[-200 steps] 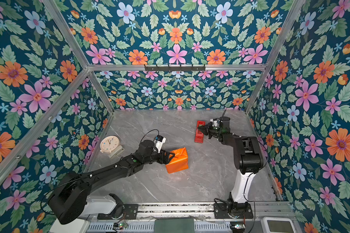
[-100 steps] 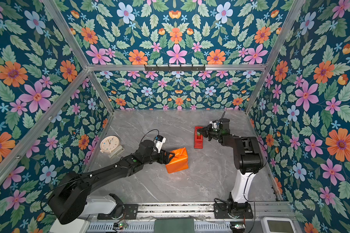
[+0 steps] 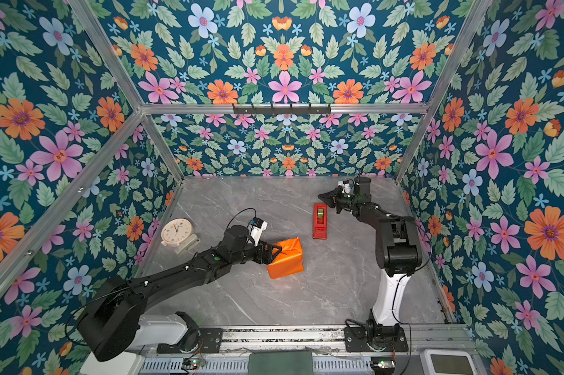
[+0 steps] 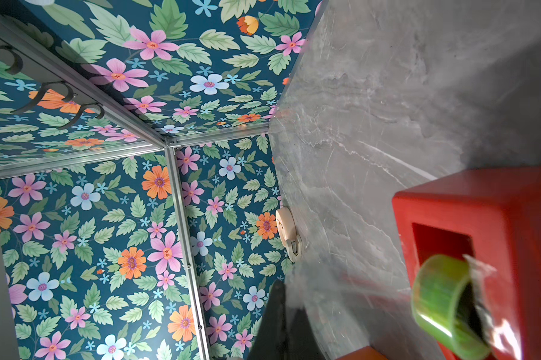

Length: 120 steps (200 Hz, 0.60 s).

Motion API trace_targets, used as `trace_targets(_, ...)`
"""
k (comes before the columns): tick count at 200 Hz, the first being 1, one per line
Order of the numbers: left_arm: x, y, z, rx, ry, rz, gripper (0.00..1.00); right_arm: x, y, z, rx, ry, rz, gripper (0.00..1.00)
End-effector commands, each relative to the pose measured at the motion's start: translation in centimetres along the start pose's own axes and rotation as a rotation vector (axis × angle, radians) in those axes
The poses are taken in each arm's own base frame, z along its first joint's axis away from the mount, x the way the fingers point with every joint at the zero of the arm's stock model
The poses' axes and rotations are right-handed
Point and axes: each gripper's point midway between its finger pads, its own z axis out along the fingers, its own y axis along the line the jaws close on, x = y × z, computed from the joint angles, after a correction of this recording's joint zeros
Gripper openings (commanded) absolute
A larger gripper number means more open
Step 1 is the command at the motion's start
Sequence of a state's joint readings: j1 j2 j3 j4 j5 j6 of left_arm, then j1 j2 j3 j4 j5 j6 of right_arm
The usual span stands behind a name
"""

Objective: Wrap a gift box in wrapping paper
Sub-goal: Tear off the tape with the cutter.

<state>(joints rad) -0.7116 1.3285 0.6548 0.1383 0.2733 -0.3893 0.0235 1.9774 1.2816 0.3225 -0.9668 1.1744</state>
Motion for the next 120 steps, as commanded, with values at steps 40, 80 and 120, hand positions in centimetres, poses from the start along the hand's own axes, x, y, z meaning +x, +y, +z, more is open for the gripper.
trace_targets(40,3.7,1.9,-0.1,-0.081,0.140,0.008,0.85,4.1,-1.1,-1.5,0.003,0.038,-0.009,0.00)
trace_targets(80,3.8,2.0,0.1,-0.083,0.145,0.006,0.85,7.7,-3.5,-1.8,0.042,0.091,0.021,0.00)
trace_targets(120,3.9,2.2,0.2,-0.087,0.150,0.005,0.85,9.5,-5.9,-2.5,0.075,0.111,0.054,0.00)
